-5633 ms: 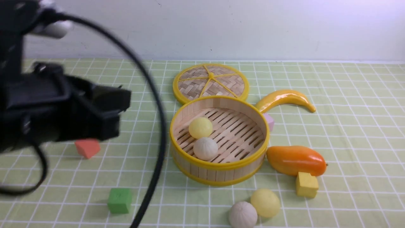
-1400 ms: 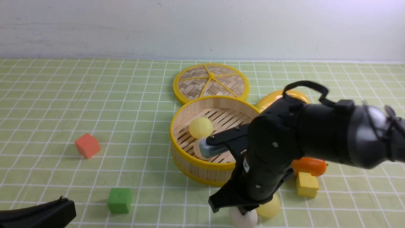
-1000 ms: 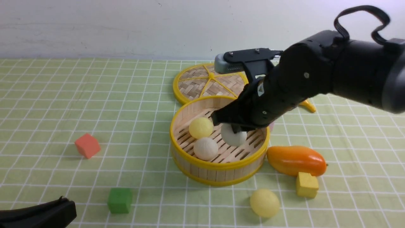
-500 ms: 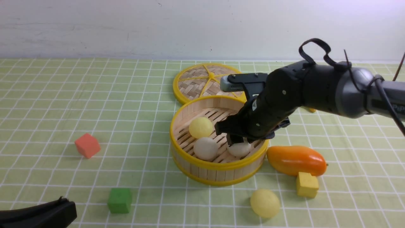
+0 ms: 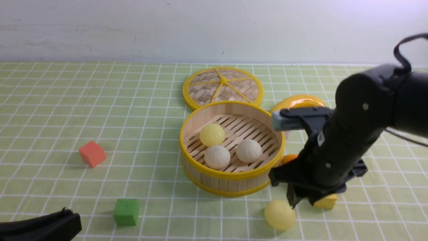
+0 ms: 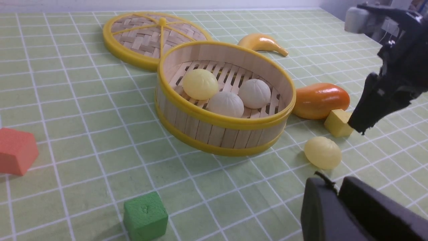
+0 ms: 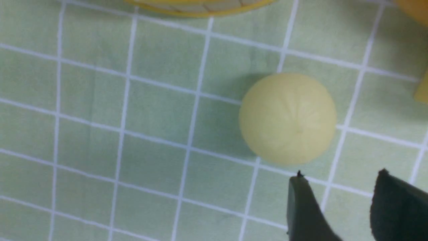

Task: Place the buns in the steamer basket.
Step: Use the right arm to grab a steamed stuffed bun

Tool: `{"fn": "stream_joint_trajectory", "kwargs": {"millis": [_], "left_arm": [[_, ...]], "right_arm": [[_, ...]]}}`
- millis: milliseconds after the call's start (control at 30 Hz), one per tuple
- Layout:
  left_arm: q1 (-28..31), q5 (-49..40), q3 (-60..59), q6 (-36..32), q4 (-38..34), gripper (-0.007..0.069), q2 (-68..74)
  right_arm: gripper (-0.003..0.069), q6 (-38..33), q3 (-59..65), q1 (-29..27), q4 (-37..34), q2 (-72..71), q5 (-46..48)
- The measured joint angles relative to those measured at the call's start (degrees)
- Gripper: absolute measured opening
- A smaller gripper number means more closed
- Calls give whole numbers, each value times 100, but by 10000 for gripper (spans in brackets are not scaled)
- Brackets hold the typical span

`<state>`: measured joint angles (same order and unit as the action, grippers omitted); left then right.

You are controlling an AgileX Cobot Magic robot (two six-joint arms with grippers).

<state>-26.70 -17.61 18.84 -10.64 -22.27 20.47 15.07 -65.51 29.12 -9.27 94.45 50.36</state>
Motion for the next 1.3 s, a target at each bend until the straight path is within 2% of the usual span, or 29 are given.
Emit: {"fn": "stream_joint_trajectory", "kwargs": {"millis": [100,333,800,967,1300], "left_arm": [[0,0,0,0,0,73,0],[0,0,0,0,0,78,0],[0,0,0,0,0,92,0],[0,0,0,0,0,92,0],[0,0,0,0,0,102,0]], "right_arm": [[253,-10,227,0,-179,0,-518],[260,-10,260,0,-199,362,-1115],[263,-5,260,-13,-161,570,-1143],[263,-5,260,-248,-199,545,-1070],[263,-246,260,-338,-685,621,-1058]]}}
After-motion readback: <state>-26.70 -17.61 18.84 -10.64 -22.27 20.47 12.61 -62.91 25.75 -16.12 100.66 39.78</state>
